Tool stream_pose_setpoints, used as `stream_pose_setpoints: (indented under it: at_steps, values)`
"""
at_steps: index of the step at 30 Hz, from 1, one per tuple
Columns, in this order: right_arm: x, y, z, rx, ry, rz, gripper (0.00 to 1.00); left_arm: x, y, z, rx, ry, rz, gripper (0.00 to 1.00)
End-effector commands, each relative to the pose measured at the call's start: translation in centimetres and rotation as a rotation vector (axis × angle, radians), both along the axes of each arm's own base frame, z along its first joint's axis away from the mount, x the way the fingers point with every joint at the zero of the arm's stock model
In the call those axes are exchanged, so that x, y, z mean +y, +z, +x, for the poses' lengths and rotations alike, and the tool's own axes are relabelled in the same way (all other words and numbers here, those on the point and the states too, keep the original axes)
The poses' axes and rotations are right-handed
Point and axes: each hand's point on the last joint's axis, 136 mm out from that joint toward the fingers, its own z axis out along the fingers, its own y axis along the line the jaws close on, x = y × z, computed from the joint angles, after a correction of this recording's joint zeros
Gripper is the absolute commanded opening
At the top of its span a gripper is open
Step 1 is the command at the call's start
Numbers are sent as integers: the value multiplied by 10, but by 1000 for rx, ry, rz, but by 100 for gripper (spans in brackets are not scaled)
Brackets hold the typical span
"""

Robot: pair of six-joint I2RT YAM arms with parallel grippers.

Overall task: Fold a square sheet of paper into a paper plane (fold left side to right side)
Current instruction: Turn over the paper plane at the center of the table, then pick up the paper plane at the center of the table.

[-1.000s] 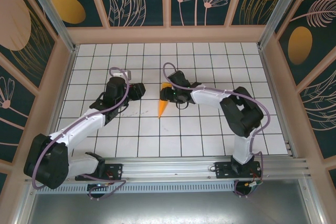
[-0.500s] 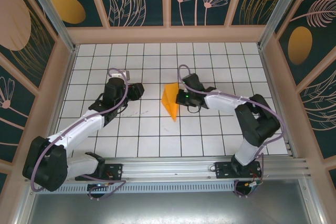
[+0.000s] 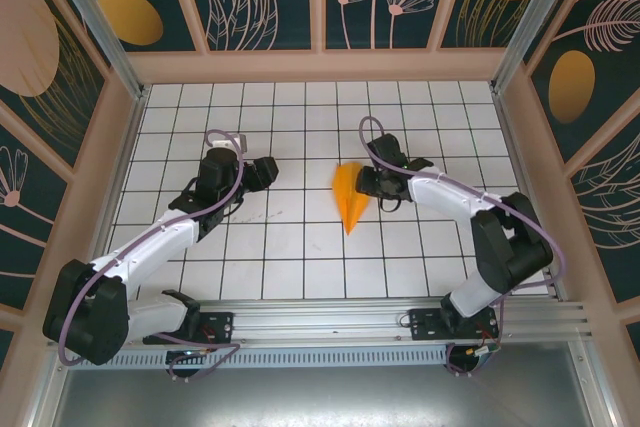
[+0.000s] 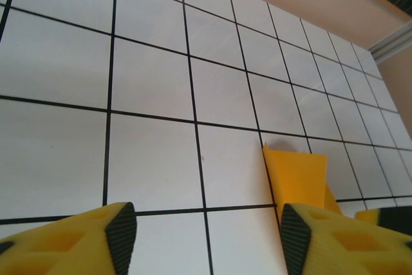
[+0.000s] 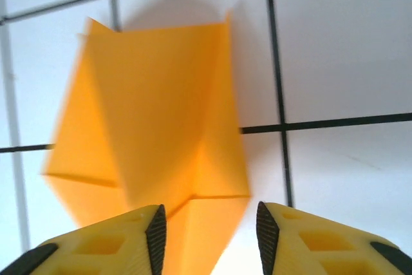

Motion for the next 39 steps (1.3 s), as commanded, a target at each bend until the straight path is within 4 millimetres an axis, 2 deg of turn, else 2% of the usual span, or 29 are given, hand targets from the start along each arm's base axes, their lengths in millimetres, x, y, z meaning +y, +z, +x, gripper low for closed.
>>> stream_pose_setpoints:
  at_steps: [1, 4, 8, 18, 24, 26, 30, 32, 38, 39]
  values:
    - [13, 12, -18, 12, 48, -25, 52, 0, 20, 8, -60, 15, -32, 71]
    - [31, 2, -31, 61, 77, 5, 58, 1, 22, 9, -71, 20, -33, 73]
    - [38, -19, -38, 110, 83, -21, 59, 0, 21, 9, -70, 17, -29, 75]
    - [47, -45, -34, 144, 112, -60, 46, 2, 18, 9, -64, 18, -15, 76]
    - [42, -58, -31, 158, 103, -102, 39, 3, 18, 9, -62, 23, -7, 76]
    - [43, -58, -28, 152, 105, -101, 34, 4, 19, 8, -64, 25, -5, 76]
    - [43, -51, -22, 135, 112, -99, 13, 4, 23, 9, -72, 26, 1, 77]
    - [41, -45, -15, 125, 114, -92, 7, 5, 25, 9, -78, 25, 5, 79]
    - [23, -21, 26, 79, 111, -101, 5, 5, 39, 7, -129, 1, 28, 98]
    - [21, -19, 34, 73, 117, -107, 5, 4, 42, 6, -143, -11, 31, 98]
